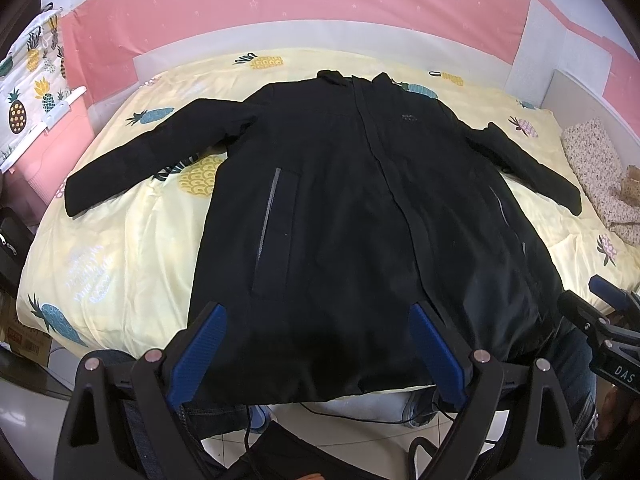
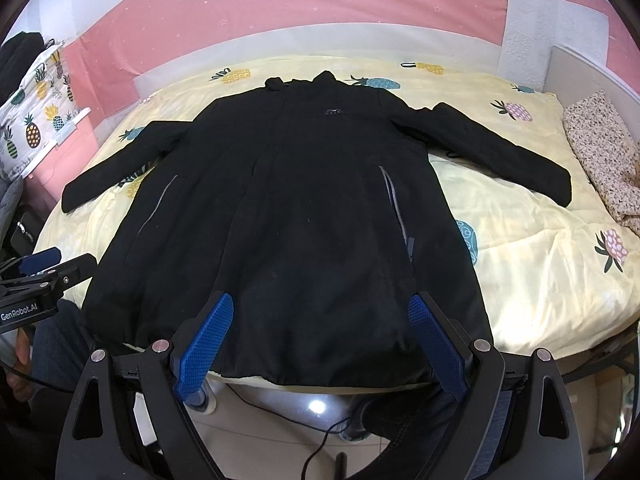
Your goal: Fold large clothes
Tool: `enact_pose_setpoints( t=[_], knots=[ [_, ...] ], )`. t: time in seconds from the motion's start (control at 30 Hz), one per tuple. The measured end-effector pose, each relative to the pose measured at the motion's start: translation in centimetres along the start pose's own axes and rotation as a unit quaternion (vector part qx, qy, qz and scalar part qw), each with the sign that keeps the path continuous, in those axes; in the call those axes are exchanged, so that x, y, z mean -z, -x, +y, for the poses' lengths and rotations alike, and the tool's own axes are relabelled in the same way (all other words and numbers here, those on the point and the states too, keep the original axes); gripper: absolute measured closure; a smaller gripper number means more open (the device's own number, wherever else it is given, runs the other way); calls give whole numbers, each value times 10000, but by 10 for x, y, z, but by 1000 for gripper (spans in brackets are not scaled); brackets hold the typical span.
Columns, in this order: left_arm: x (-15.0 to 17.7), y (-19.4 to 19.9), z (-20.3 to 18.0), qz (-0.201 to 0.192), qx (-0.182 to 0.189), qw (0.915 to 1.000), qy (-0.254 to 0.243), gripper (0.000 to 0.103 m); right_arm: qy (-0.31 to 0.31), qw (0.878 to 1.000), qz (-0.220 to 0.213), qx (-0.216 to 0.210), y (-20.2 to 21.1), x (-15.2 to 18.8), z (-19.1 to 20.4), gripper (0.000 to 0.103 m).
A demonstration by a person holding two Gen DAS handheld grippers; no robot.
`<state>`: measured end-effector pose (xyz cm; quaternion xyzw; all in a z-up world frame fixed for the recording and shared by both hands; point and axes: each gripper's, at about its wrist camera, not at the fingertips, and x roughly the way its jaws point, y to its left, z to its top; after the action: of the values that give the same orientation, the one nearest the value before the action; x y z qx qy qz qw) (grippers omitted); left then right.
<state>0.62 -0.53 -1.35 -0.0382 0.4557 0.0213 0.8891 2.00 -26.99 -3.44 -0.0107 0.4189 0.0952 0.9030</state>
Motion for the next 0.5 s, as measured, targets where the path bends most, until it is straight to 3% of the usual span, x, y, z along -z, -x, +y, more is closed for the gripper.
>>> enact_pose_setpoints(
  t=[0.5],
  knots=[
    [1, -5, -2, 66, 3, 10000, -11, 9, 9, 10000, 47, -11, -5, 1, 1, 13]
  ],
)
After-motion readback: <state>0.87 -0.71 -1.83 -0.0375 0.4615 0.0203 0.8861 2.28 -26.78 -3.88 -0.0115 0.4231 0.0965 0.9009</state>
